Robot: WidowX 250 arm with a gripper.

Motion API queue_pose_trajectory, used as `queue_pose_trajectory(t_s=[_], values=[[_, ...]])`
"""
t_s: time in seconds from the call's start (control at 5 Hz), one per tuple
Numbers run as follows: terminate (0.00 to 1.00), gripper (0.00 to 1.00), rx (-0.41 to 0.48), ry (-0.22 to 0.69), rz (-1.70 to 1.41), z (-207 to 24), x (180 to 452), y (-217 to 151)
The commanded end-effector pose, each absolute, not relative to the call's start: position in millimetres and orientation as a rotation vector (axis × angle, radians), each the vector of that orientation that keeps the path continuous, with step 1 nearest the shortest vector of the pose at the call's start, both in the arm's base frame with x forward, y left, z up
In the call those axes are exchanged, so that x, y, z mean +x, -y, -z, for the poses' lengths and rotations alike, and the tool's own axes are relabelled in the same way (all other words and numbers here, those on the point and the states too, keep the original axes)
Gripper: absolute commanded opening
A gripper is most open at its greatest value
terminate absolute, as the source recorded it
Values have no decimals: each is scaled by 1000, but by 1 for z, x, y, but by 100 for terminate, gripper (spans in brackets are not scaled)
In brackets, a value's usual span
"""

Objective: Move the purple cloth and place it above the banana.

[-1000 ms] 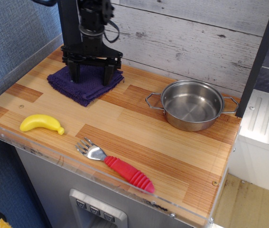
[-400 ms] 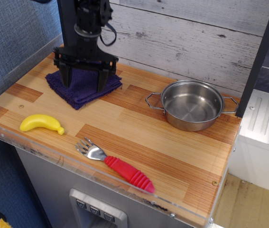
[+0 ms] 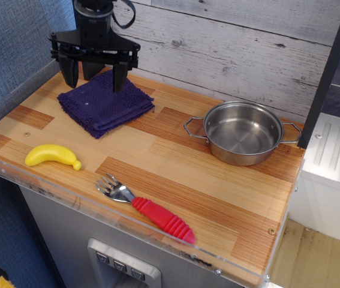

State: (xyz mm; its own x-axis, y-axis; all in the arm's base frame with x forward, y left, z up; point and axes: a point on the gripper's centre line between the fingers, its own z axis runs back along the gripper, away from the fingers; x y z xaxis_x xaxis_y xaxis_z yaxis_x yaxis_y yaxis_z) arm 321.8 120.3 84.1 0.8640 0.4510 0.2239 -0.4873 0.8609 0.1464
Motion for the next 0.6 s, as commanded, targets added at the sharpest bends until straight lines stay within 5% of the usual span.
queue_pose_trajectory(t_s=[0.0,0.2,0.4], values=[[0,100,203,268,-490,-114,316,-118],[0,100,203,268,-490,-114,316,-118],[100,100,203,268,-490,-114,316,-118]])
